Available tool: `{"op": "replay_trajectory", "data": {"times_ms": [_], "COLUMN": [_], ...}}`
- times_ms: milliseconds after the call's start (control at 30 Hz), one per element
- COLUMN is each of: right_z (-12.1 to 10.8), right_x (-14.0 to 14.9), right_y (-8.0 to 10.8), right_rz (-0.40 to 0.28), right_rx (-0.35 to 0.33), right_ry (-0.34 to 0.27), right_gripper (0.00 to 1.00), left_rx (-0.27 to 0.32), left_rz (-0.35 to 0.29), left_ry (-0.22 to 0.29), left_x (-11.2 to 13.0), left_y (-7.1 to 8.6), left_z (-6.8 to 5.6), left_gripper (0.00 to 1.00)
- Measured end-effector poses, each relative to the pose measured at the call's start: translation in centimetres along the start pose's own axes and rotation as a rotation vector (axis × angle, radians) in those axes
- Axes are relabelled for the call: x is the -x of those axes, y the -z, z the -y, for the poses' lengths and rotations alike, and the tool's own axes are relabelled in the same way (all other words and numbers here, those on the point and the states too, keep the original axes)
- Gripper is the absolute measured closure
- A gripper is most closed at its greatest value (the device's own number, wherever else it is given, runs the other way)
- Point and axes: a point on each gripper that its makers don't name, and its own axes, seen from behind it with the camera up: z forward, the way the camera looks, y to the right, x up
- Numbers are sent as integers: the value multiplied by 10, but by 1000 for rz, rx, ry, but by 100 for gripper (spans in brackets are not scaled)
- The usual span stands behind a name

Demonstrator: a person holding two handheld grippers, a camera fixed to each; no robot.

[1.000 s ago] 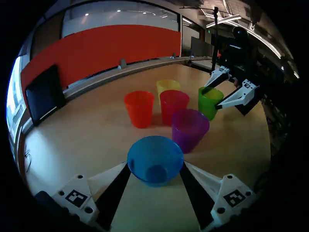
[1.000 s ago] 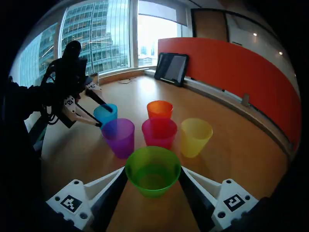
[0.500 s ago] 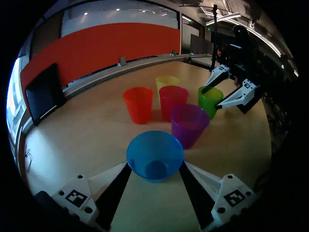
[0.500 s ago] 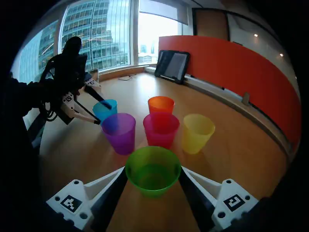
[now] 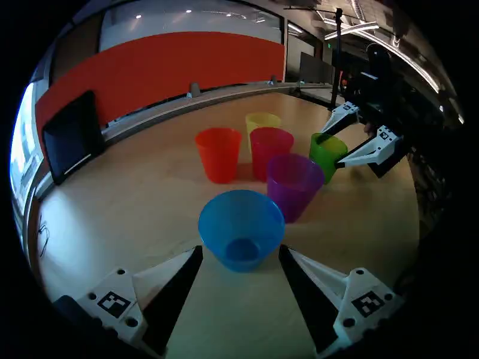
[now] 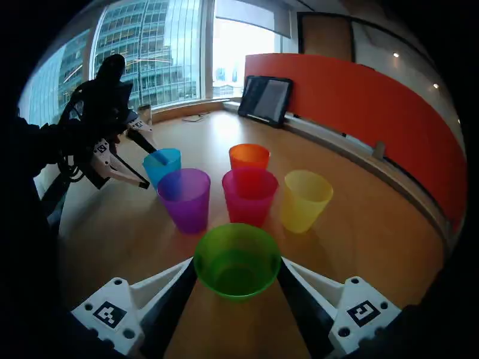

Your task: Pour water

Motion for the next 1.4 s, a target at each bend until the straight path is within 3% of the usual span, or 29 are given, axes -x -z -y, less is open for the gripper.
{"op": "replay_trajectory", "data": {"times_ms": [367, 700, 933, 1200, 1400], "right_z": [-1, -4, -5, -6, -14], "right_x": [1, 12, 9, -2, -14], "right_y": [15, 50, 73, 89, 98], "right_rz": [-20, -54, -97, -151, -214], "right_rx": [31, 95, 155, 208, 280], "right_ry": [-41, -81, -110, -124, -142], "right_gripper": [0, 0, 0, 0, 0], "left_rx": [-27, -84, -144, -223, -286], "left_rz": [-21, -74, -133, -187, -265], "left_ry": [7, 65, 100, 108, 132], "left_x": [-3, -1, -1, 0, -8], "left_y": [14, 40, 66, 81, 94], "left_z": [3, 15, 24, 31, 38], "left_gripper": [6, 6, 6, 6, 6]}}
